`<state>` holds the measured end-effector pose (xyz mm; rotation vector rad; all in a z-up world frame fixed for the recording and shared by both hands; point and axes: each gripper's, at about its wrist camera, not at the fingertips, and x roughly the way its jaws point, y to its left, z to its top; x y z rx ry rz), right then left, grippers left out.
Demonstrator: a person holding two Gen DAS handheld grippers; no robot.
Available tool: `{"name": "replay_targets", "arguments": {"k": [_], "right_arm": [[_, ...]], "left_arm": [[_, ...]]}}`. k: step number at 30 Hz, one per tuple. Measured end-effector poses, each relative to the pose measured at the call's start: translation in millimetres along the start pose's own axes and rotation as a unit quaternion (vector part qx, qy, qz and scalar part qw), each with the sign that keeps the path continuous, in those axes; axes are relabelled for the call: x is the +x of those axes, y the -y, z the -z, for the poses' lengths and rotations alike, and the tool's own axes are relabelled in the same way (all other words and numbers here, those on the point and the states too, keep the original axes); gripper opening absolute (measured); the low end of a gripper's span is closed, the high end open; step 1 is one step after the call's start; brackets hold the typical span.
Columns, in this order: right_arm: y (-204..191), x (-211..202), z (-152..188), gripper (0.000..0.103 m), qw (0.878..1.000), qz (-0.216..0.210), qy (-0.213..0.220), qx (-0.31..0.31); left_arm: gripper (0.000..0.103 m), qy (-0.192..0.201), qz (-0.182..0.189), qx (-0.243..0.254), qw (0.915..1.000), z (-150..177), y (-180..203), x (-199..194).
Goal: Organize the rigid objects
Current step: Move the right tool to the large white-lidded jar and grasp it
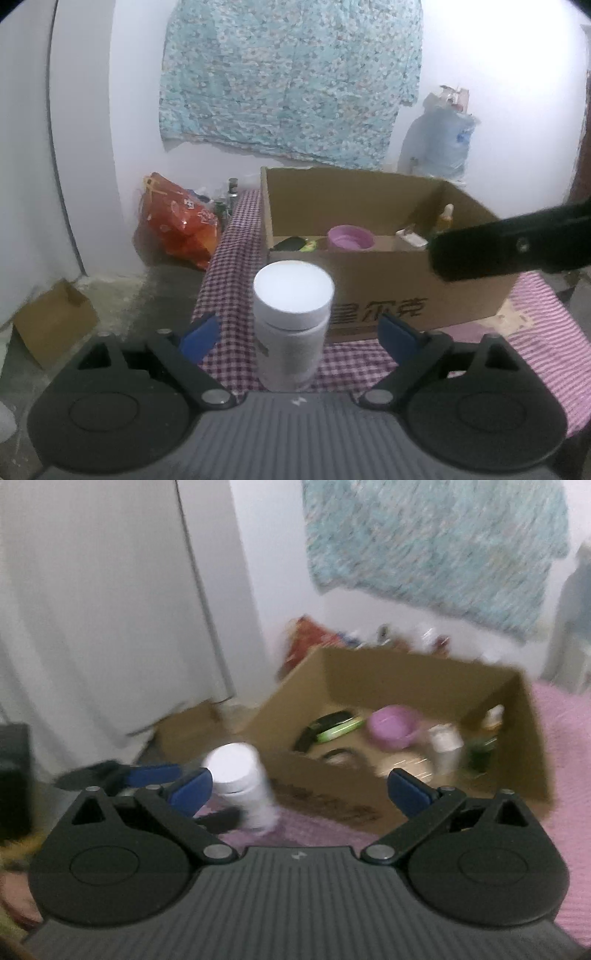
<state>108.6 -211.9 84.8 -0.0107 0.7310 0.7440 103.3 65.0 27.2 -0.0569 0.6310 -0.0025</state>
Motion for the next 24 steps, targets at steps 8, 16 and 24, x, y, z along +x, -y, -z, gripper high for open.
{"name": "replay_targets", "arguments": {"k": [8, 16, 24], "right_arm": [[-13, 48, -2, 0.101, 0.998, -0.048, -0.037, 0.026], [-11, 85, -10, 0.092, 0.993, -0.094, -0.043, 0.049], [-5, 96, -8, 0.056, 0.991, -0.103, -0.05, 0.069]], "left_arm": [[0.076, -0.014, 0.004, -0.013, 0.9998, 5, -15, 26], [0.058, -0.014, 0.025, -0.03, 0.9992, 10, -24, 33], [0.055, -0.008, 0.029, -0.039, 0.9988, 13, -24, 28]]}}
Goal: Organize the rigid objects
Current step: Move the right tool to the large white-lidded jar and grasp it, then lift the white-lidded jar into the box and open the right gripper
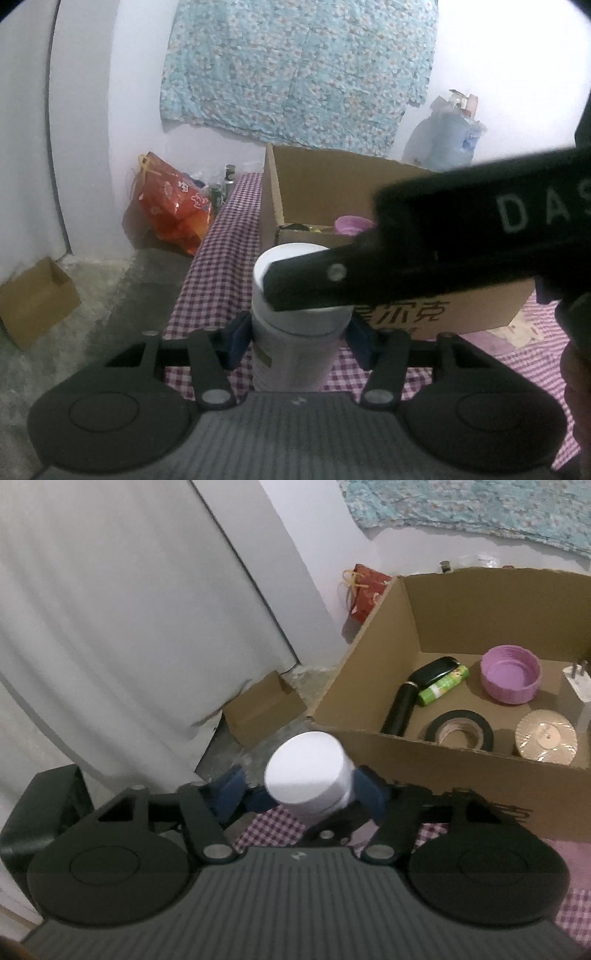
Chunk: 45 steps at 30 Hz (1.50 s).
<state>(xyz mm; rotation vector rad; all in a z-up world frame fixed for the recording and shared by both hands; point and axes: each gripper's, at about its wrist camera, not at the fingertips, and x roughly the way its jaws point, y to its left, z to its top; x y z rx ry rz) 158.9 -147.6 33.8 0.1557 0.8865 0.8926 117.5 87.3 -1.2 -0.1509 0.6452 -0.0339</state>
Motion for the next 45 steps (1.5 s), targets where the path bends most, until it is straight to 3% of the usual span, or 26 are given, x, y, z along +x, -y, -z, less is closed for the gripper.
{"name": "replay_targets", "arguments": {"k": [13, 22, 30, 45], "right_arm": [[20, -46, 23, 0.055, 1.0, 0.021, 0.011, 0.018], [37, -67, 42, 0.056, 0.998, 0.035, 0.019, 0.046], [52, -73, 46, 0.056, 0.996, 0.041, 0.027, 0.07], [64, -75, 46, 0.056, 0.994, 0.02, 0.024, 0.102]], "left_arm": [[0.054, -0.003, 0.057, 0.042, 0.9975, 10, 32, -8], [0.054, -0.017, 0.073, 0.065, 0.9951, 17, 60, -7], [0.054, -0.033, 0.066, 0.105, 0.9918, 20, 80, 0], [0.055, -0.055, 0.055, 0.093, 0.9926, 16, 87, 10]]}}
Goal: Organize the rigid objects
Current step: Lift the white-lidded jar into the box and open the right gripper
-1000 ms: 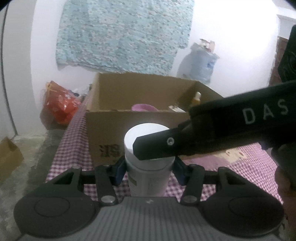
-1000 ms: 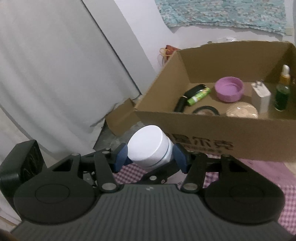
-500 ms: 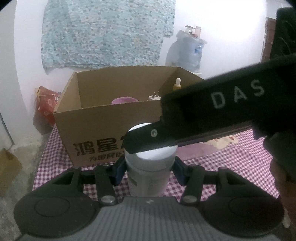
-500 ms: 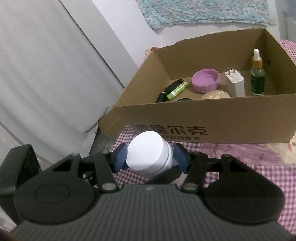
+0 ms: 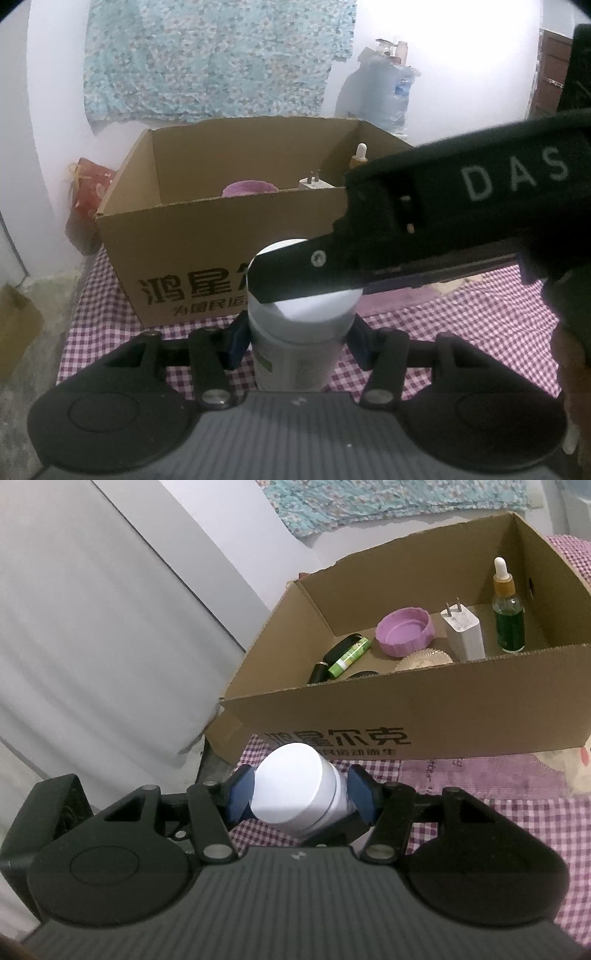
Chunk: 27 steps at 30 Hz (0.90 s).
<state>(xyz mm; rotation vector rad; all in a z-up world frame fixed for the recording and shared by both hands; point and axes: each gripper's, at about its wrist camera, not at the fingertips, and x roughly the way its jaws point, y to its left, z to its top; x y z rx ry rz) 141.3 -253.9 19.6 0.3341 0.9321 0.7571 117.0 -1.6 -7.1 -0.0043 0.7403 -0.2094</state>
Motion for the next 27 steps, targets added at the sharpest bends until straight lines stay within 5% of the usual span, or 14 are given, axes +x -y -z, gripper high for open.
{"name": "replay_targets", "arguments": {"k": [27], "right_arm": [[-7, -9, 0, 0.055, 1.0, -0.006, 0.004, -0.01]], "left_arm": [[0.054, 0.014, -0.019, -0.009, 0.9997, -4, 8, -14]]}}
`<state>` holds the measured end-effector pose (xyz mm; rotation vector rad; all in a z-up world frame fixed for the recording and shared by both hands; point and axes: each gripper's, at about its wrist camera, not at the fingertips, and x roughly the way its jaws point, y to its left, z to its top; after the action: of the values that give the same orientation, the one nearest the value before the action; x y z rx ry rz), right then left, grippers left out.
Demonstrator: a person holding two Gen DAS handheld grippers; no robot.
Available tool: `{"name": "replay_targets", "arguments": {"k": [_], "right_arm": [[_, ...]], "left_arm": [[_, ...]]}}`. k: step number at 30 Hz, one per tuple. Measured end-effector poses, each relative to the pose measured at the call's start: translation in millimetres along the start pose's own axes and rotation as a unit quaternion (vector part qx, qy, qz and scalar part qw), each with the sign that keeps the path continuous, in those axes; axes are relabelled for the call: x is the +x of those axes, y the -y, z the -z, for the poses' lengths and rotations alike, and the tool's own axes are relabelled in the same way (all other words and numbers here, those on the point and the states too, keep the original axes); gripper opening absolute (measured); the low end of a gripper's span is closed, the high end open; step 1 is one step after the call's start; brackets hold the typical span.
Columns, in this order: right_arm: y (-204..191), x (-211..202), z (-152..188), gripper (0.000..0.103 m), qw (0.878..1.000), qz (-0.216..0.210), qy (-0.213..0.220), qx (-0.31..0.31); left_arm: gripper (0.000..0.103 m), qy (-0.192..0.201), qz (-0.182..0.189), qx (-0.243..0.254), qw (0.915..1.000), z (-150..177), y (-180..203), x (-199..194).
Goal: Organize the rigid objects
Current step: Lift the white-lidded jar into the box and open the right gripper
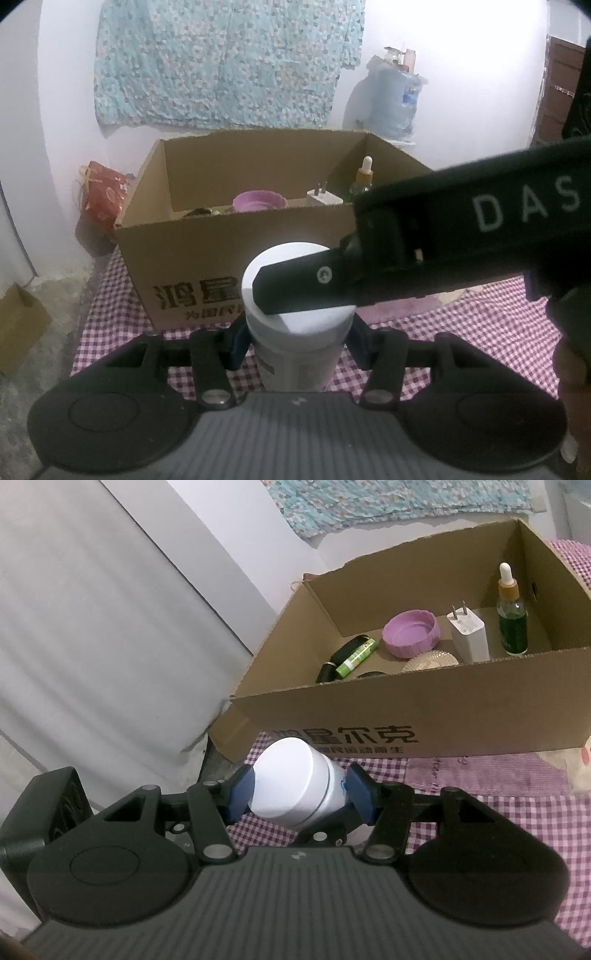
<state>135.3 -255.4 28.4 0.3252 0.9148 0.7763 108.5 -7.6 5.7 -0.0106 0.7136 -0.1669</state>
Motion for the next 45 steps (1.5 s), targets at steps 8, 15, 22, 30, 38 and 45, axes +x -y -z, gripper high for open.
{"name": "replay_targets", "arguments": {"k": [8, 15, 22, 30, 38, 45], "right_arm": [[-16, -23, -7, 0.055, 0.999, -0.021, 0.028, -0.018], [-35, -60, -36, 0.055, 0.993, -0.046, 0.085, -0.06], [-21, -93, -80, 0.056, 0.987, -0.031, 0.136, -0.078], [63, -93, -115, 0.056, 0.991, 0.004, 0.135, -0.019], [134, -66, -102, 0.056, 0.995, 0.009, 0.096, 0.034], [146, -46, -93, 0.056, 0.996, 0.023, 0.079, 0.03]], "left_arm": [[0.054, 0.039, -0.013, 0.017, 0.999, -16, 7, -31], [0.054, 0.088, -0.01, 0.052, 0.9947, -62, 18, -55], [0.054, 0.09, 0.039, 0.06, 0.9934, -122, 38, -32], [0.054, 0.009, 0.099, 0.05, 0.9938, -153, 66, 56], [0.054, -0.062, 0.108, 0.034, 0.9916, -136, 72, 112], [0.054, -0.088, 0.11, 0.031, 0.9895, -133, 71, 133]]}}
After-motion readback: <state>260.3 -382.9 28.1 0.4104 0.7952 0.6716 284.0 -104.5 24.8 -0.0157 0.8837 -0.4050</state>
